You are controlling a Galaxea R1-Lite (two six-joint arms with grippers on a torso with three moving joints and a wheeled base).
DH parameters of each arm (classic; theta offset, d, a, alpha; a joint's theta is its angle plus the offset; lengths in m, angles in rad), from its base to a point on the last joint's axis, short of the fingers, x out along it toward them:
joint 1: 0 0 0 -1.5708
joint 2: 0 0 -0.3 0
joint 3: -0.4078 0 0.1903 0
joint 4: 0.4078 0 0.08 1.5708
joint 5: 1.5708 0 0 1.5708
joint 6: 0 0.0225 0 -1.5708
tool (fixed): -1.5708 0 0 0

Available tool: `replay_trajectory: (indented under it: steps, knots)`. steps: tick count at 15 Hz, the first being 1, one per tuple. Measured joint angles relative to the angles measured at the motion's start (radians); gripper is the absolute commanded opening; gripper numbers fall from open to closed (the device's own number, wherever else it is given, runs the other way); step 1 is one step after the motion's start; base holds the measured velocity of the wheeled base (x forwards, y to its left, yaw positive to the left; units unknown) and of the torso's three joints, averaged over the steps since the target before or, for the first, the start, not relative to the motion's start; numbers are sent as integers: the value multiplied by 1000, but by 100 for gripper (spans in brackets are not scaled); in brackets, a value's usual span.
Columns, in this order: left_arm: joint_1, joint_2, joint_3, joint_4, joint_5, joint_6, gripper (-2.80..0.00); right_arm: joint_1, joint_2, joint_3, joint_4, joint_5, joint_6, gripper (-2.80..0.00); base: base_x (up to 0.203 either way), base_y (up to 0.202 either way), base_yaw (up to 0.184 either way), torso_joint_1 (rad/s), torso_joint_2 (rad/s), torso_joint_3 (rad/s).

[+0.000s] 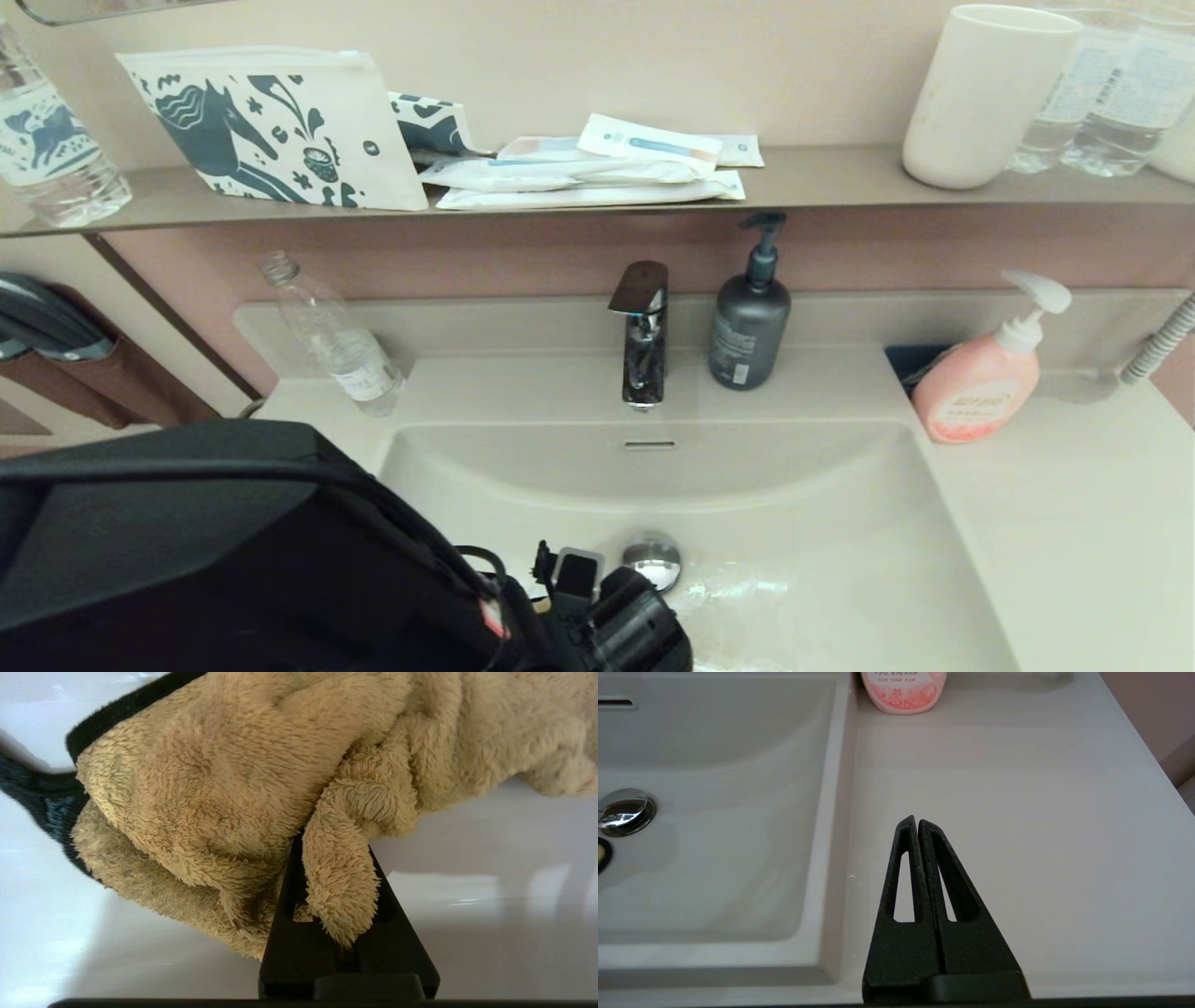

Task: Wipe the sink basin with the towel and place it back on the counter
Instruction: Wipe the sink

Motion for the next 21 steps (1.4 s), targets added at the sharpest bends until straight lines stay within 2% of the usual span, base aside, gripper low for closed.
replay_trajectory:
  steps: [4,5,6,10,12,13,16,18,21]
  knots:
    - [132,-109,128,-76,-3,255,-280,0,0,0,0,0,0,-280,0,0,0,0,0,0]
    - [156,-125,140,-80,-1,302,-280,0,0,0,0,0,0,-280,0,0,0,0,0,0]
    - [173,-136,145,-83,-1,329,-280,0,0,0,0,0,0,-280,0,0,0,0,0,0]
    - [164,-127,149,-162,8,330,-280,0,0,0,0,0,0,-280,0,0,0,0,0,0]
    - [131,-114,143,-175,9,291,-280,0,0,0,0,0,0,-280,0,0,0,0,0,0]
    - [105,-101,127,-184,6,242,-280,0,0,0,0,0,0,-280,0,0,0,0,0,0]
    - [-5,-36,25,-199,-32,35,-280,0,0,0,0,0,0,-280,0,0,0,0,0,0]
    - [-51,7,-53,-193,-38,-63,-280,0,0,0,0,0,0,-280,0,0,0,0,0,0]
    - [-86,51,-148,-175,-41,-90,-280,0,0,0,0,0,0,-280,0,0,0,0,0,0]
